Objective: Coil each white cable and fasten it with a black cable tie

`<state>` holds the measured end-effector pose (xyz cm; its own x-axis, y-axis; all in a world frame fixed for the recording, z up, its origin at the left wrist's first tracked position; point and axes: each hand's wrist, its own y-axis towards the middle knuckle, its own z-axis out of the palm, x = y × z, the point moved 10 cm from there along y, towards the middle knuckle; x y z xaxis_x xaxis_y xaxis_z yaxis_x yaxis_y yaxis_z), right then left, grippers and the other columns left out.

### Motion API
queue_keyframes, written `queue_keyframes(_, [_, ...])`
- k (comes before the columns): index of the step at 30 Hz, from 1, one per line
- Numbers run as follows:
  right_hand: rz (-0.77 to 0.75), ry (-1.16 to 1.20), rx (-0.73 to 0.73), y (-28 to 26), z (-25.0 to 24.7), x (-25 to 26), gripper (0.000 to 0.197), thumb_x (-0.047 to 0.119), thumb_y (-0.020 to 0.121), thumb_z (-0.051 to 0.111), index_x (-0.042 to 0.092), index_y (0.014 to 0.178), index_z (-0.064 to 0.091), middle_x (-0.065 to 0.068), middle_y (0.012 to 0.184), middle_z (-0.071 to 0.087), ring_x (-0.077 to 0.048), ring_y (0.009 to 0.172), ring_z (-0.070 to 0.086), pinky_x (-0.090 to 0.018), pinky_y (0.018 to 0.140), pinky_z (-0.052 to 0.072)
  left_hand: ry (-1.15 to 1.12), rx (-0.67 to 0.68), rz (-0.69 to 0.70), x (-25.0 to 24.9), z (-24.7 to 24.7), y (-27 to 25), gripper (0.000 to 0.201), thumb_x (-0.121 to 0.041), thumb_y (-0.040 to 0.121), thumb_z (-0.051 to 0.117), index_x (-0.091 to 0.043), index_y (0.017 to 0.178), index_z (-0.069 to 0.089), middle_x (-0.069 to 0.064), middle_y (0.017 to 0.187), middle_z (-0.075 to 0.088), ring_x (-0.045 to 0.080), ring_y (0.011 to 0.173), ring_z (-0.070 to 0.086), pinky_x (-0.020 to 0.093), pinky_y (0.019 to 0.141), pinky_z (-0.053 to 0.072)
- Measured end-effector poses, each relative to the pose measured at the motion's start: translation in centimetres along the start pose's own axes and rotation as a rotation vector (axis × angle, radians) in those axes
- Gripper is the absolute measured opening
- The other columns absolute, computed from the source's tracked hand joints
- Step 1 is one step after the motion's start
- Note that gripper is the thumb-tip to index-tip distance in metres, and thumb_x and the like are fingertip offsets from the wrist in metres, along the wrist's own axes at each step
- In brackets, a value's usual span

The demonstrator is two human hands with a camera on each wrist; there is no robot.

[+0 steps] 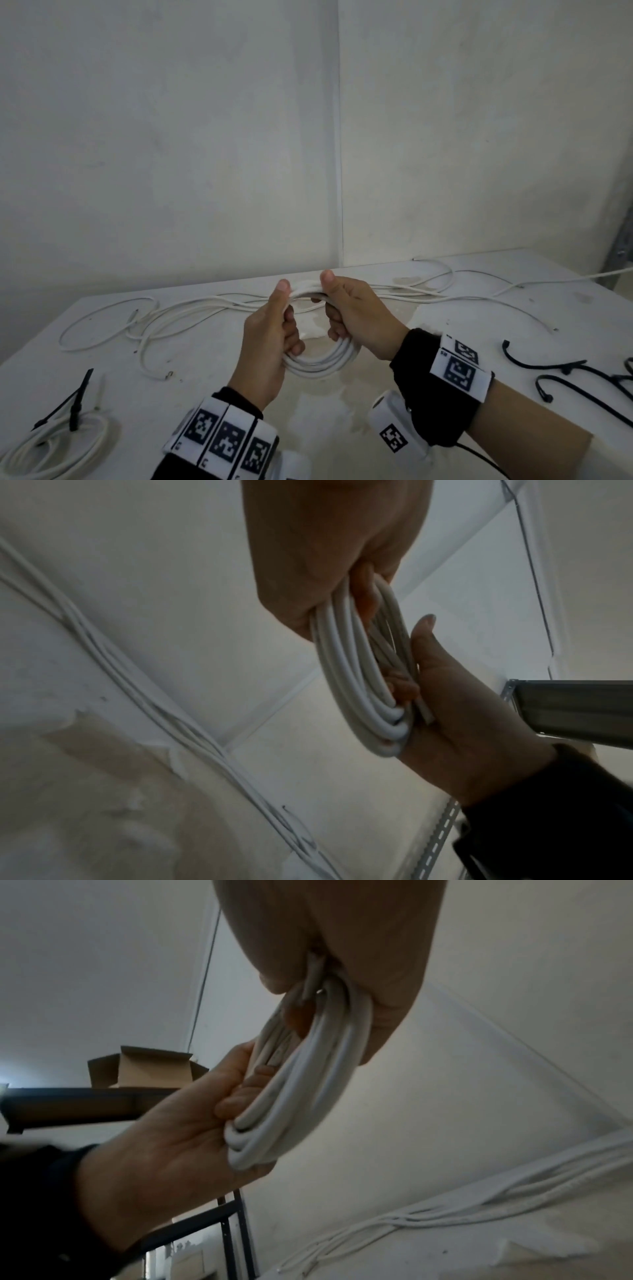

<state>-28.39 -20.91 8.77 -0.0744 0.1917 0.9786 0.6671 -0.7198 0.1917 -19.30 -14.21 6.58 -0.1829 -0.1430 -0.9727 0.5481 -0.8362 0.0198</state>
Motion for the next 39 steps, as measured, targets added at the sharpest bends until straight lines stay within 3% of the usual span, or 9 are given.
queue_keyframes(4, [-0.008,-0.103,-0.002,-0.1,-0.4,0.1,0.051,0.059,0.074,0.043,0.009,0.066,0.047,0.011,0.040,0.032,-0.009,0.036,0.029,-0.023,0.042,0.035,0.169,0.159,-0.011,0.2,1.0,-0.4,0.050,-0.048,0.088,0.044,-0.003,0.068,0.052,0.002,0.044,0.040,0.016,0.039,0.045,0.033,0.058,0.049])
queue_keyframes(8, [-0.026,-0.366,0.126,-0.4,0.9,0.6,0.064,0.062,0.074,0.041,-0.001,0.075,0.054,0.003,0.049,0.039,-0.013,0.039,0.036,-0.025,0.042,0.038,0.450,0.179,0.031,-1.1,1.5,0.2,0.059,-0.060,0.088,0.028,-0.010,0.098,0.058,0.009,0.064,0.061,0.020,0.054,0.060,0.032,0.056,0.054])
queue_keyframes(12, [-0.007,-0.433,0.102,-0.4,0.3,0.8,0.040,0.054,0.087,0.041,0.015,0.076,0.043,-0.002,0.057,0.042,-0.014,0.044,0.038,-0.024,0.041,0.037,0.608,0.231,0.044,-0.9,2.6,-0.1,0.085,-0.072,0.071,0.010,-0.006,0.071,0.063,0.004,0.052,0.057,0.014,0.043,0.056,0.021,0.047,0.046])
queue_keyframes(18, [-0.051,-0.358,-0.016,-0.3,-0.7,0.9,0.037,0.054,0.087,0.036,0.018,0.081,0.037,-0.003,0.055,0.042,-0.018,0.047,0.038,-0.023,0.038,0.034,0.466,0.145,0.096,-0.4,2.7,-0.2,0.065,-0.070,0.069,0.031,-0.009,0.054,0.047,-0.004,0.040,0.041,0.009,0.032,0.035,0.024,0.045,0.034])
queue_keyframes(24, [0.035,-0.158,-0.087,-0.8,-2.1,-0.3,0.048,0.048,0.096,0.028,0.010,0.075,0.048,0.003,0.042,0.043,-0.014,0.035,0.042,-0.025,0.044,0.041,0.265,0.023,0.067,0.4,1.7,0.3,0.061,-0.058,0.089,0.031,-0.010,0.053,0.041,-0.006,0.036,0.031,0.009,0.031,0.029,0.023,0.040,0.030])
queue_keyframes(29, [0.045,-0.134,-0.191,-1.1,-3.7,-1.2,0.045,0.038,0.099,0.029,0.012,0.065,0.043,0.002,0.040,0.035,-0.013,0.031,0.031,-0.025,0.041,0.032,0.544,0.090,0.177,0.4,2.6,0.5,0.064,-0.057,0.090,0.021,-0.014,0.054,0.051,-0.007,0.043,0.048,0.004,0.038,0.045,0.022,0.050,0.040])
queue_keyframes(32, [0.054,-0.134,-0.202,-1.3,-4.5,-1.7,0.042,0.038,0.099,0.030,0.013,0.067,0.043,0.005,0.038,0.035,-0.014,0.034,0.030,-0.024,0.040,0.031,0.567,0.189,0.246,0.2,4.2,0.2,0.053,-0.056,0.083,0.027,-0.019,0.068,0.062,-0.006,0.057,0.058,-0.001,0.048,0.053,0.013,0.054,0.043])
queue_keyframes(35, [0.044,-0.119,-0.180,-1.6,-4.8,-1.7,0.044,0.039,0.098,0.031,0.013,0.066,0.044,0.008,0.035,0.036,-0.012,0.034,0.031,-0.021,0.038,0.032,0.502,0.277,0.168,0.9,5.7,-0.2,0.052,-0.059,0.074,0.042,-0.009,0.076,0.057,-0.009,0.048,0.048,0.007,0.041,0.043,0.019,0.046,0.040])
queue_keyframes(39, [0.041,-0.077,-0.095,-2.3,-4.9,-1.3,0.044,0.042,0.096,0.034,0.011,0.070,0.051,0.001,0.047,0.038,-0.010,0.037,0.036,-0.021,0.041,0.038,0.421,0.228,0.094,1.4,5.7,0.2,0.039,-0.042,0.087,0.053,-0.008,0.068,0.051,-0.011,0.042,0.034,0.006,0.038,0.030,0.021,0.042,0.030])
